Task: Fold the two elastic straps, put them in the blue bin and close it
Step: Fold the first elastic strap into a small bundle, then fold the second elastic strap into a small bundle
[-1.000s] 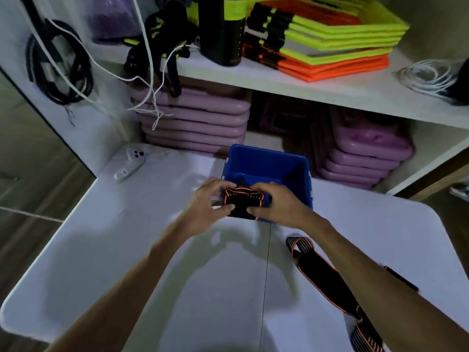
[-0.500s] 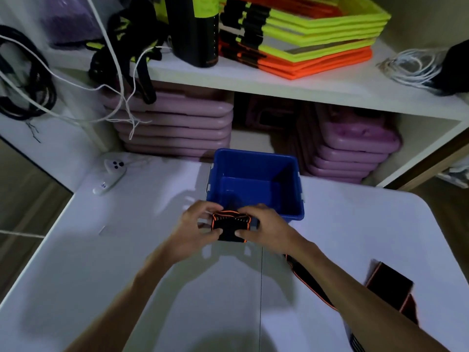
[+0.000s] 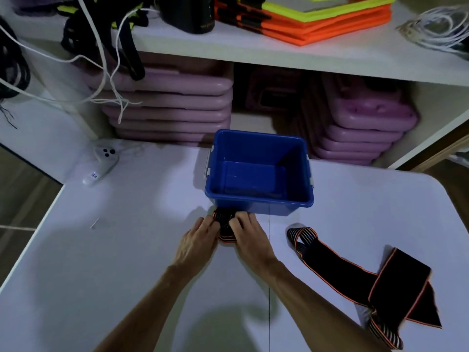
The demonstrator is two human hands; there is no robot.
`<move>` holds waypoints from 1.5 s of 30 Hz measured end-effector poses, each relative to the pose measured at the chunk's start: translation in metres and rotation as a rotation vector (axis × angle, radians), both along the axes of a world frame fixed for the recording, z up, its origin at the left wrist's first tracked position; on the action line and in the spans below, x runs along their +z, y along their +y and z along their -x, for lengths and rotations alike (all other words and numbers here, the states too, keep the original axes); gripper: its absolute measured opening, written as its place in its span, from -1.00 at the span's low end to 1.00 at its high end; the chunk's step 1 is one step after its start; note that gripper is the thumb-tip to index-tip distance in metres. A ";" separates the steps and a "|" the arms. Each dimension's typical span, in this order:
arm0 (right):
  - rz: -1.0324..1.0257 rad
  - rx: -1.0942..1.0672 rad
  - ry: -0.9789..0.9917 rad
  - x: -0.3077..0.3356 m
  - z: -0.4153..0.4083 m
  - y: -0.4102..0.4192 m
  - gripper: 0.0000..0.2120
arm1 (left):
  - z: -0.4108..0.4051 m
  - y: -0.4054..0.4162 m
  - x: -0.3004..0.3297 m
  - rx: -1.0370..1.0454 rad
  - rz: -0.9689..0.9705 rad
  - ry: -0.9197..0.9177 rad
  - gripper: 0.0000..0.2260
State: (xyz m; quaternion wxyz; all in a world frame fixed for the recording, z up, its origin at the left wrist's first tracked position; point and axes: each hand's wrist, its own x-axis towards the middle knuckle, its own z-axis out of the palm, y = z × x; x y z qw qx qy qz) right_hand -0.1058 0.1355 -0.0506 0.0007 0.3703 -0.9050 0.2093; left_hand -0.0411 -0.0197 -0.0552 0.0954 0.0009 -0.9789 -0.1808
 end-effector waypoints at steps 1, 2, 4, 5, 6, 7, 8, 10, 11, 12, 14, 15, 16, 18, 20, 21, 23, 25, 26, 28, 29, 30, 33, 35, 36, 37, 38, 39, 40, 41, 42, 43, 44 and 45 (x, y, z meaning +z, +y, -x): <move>0.013 -0.001 0.005 -0.002 0.000 0.000 -0.60 | 0.000 0.000 -0.001 -0.010 0.014 0.010 -0.93; 0.020 0.000 0.009 -0.003 0.000 -0.001 -0.62 | -0.001 0.000 -0.001 -0.013 0.029 0.019 -0.94; 0.014 -0.006 0.023 -0.005 0.001 -0.002 -0.65 | -0.002 0.001 -0.001 -0.001 0.050 0.035 -0.95; 0.001 -0.013 0.022 -0.006 0.001 -0.002 -0.63 | -0.004 0.002 0.000 0.011 0.053 0.033 -0.95; -0.015 -0.021 0.012 -0.005 0.000 -0.001 -0.60 | -0.007 0.003 0.000 0.025 0.049 0.022 -0.94; -0.027 -0.027 -0.003 -0.005 -0.002 0.001 -0.56 | -0.009 0.004 0.000 0.040 0.044 0.011 -0.95; -0.033 -0.032 -0.018 -0.003 -0.005 0.004 -0.52 | -0.012 0.005 0.000 0.055 0.033 -0.004 -0.97; -0.029 -0.040 -0.037 0.004 -0.008 0.011 -0.45 | -0.018 0.007 0.004 0.081 0.005 -0.020 -0.92; -0.018 -0.047 -0.041 0.008 -0.010 0.015 -0.43 | -0.021 0.007 0.006 0.088 -0.003 -0.019 -0.89; -0.010 -0.051 -0.045 0.013 -0.011 0.019 -0.41 | -0.024 0.007 0.009 0.094 -0.007 -0.014 -0.88; 0.002 -0.050 -0.040 0.022 -0.015 0.029 -0.38 | -0.030 0.011 0.018 0.113 -0.025 0.006 -0.88; 0.012 -0.057 -0.039 0.026 -0.016 0.034 -0.38 | -0.031 0.014 0.022 0.124 -0.045 0.025 -0.88; 0.027 -0.076 -0.043 0.031 -0.019 0.039 -0.39 | -0.034 0.018 0.026 0.129 -0.067 0.046 -0.88; 0.064 -0.130 -0.041 0.037 -0.028 0.053 -0.41 | -0.039 0.032 0.033 0.096 -0.091 0.098 -0.89; 0.083 -0.199 -0.022 0.041 -0.039 0.072 -0.48 | -0.043 0.051 0.035 0.002 -0.116 0.146 -0.89; 0.080 -0.241 -0.018 0.042 -0.045 0.085 -0.52 | -0.044 0.062 0.035 -0.059 -0.131 0.167 -0.87; 0.075 -0.326 -0.012 0.042 -0.058 0.114 -0.57 | -0.043 0.086 0.033 -0.186 -0.142 0.190 -0.85; 0.060 -0.422 0.000 0.040 -0.069 0.148 -0.58 | -0.038 0.111 0.029 -0.285 -0.119 0.148 -0.85; 0.033 -0.479 -0.001 0.039 -0.074 0.165 -0.57 | -0.034 0.124 0.026 -0.317 -0.098 0.108 -0.84; -0.029 -0.599 -0.007 0.035 -0.085 0.202 -0.56 | -0.026 0.150 0.020 -0.370 -0.054 0.020 -0.79; -0.046 -0.656 -0.010 0.031 -0.090 0.220 -0.56 | -0.022 0.163 0.018 -0.406 -0.030 -0.017 -0.76; -0.053 -0.715 -0.018 0.028 -0.096 0.236 -0.58 | -0.019 0.177 0.017 -0.449 -0.007 -0.045 -0.75; -0.040 -0.956 -0.109 0.023 -0.114 0.274 -0.65 | -0.015 0.219 0.015 -0.573 0.010 -0.127 -0.74; -0.035 -1.093 -0.252 0.021 -0.123 0.290 -0.66 | -0.016 0.247 0.013 -0.586 -0.084 -0.225 -0.71; -0.027 -1.116 -0.341 0.021 -0.127 0.294 -0.67 | -0.017 0.260 0.012 -0.560 -0.162 -0.287 -0.73; -0.018 -1.096 -0.422 0.019 -0.130 0.296 -0.68 | -0.020 0.272 0.012 -0.507 -0.254 -0.343 -0.74; -0.021 -1.027 -0.465 0.020 -0.134 0.294 -0.70 | -0.022 0.283 0.012 -0.430 -0.339 -0.399 -0.73; -0.025 -0.923 -0.477 0.021 -0.138 0.290 -0.73 | -0.023 0.291 0.013 -0.337 -0.402 -0.452 -0.70; -0.014 -0.815 -0.483 0.022 -0.141 0.284 -0.75 | -0.023 0.297 0.015 -0.251 -0.429 -0.500 -0.66; 0.028 -0.730 -0.519 0.023 -0.144 0.276 -0.76 | -0.023 0.301 0.016 -0.187 -0.431 -0.540 -0.62; 0.088 -0.662 -0.597 0.026 -0.148 0.268 -0.77 | -0.021 0.301 0.016 -0.148 -0.418 -0.574 -0.60; 0.159 -0.614 -0.684 0.030 -0.150 0.261 -0.77 | -0.018 0.299 0.015 -0.130 -0.400 -0.600 -0.61; 0.224 -0.582 -0.770 0.034 -0.152 0.257 -0.76 | -0.014 0.293 0.015 -0.131 -0.379 -0.619 -0.65; 0.278 -0.581 -0.825 0.036 -0.153 0.255 -0.75 | -0.010 0.287 0.015 -0.143 -0.352 -0.633 -0.71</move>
